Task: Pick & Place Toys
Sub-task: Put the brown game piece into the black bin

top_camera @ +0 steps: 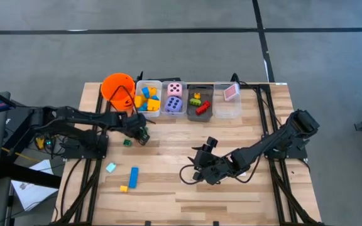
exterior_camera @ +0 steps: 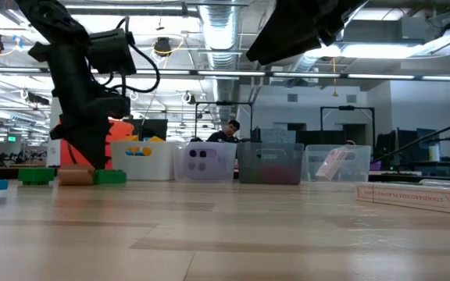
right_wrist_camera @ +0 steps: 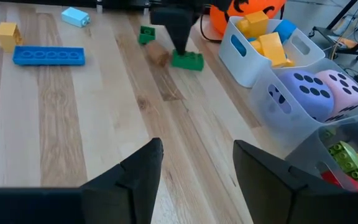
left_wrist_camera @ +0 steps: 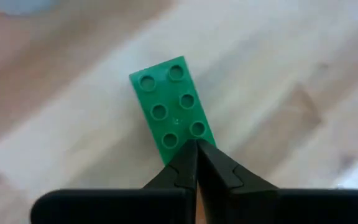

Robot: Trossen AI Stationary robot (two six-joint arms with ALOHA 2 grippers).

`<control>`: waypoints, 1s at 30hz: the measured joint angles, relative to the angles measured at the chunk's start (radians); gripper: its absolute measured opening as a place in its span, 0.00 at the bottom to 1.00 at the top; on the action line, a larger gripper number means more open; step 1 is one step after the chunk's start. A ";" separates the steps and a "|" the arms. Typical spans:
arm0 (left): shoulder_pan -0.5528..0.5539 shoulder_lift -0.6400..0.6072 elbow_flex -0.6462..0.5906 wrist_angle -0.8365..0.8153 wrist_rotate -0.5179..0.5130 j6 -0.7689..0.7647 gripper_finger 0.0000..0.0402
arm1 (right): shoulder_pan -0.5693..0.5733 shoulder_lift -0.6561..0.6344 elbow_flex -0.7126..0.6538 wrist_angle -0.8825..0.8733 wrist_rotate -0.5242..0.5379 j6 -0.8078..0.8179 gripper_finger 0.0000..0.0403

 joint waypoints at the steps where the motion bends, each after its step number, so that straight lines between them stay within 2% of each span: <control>1: -0.019 0.000 0.000 0.014 0.009 -0.006 0.00 | 0.000 0.000 0.000 0.000 0.000 0.000 0.48; 9: -0.156 0.014 -0.006 0.287 0.047 0.009 0.00 | -0.001 0.000 0.000 0.002 0.000 0.000 0.48; 14: -0.160 0.008 -0.005 0.390 -0.021 0.069 0.00 | -0.001 0.000 0.000 0.005 0.000 0.000 0.48; 19: -0.154 -0.035 -0.004 0.430 -0.025 0.160 0.01 | -0.001 0.000 0.000 0.006 0.000 0.000 0.48; 21: -0.161 -0.061 -0.004 0.421 0.015 0.221 0.02 | -0.001 0.000 0.000 0.004 0.000 0.000 0.48; 25: -0.205 -0.116 -0.002 0.433 0.160 0.289 0.07 | -0.001 -0.001 0.000 0.004 0.000 0.000 0.48; 28: -0.279 -0.136 -0.003 0.461 0.249 0.291 0.15 | -0.001 -0.001 0.000 0.004 0.000 0.000 0.48; 30: -0.343 -0.139 -0.003 0.517 0.265 0.287 0.21 | -0.001 -0.001 0.000 0.004 0.000 0.000 0.48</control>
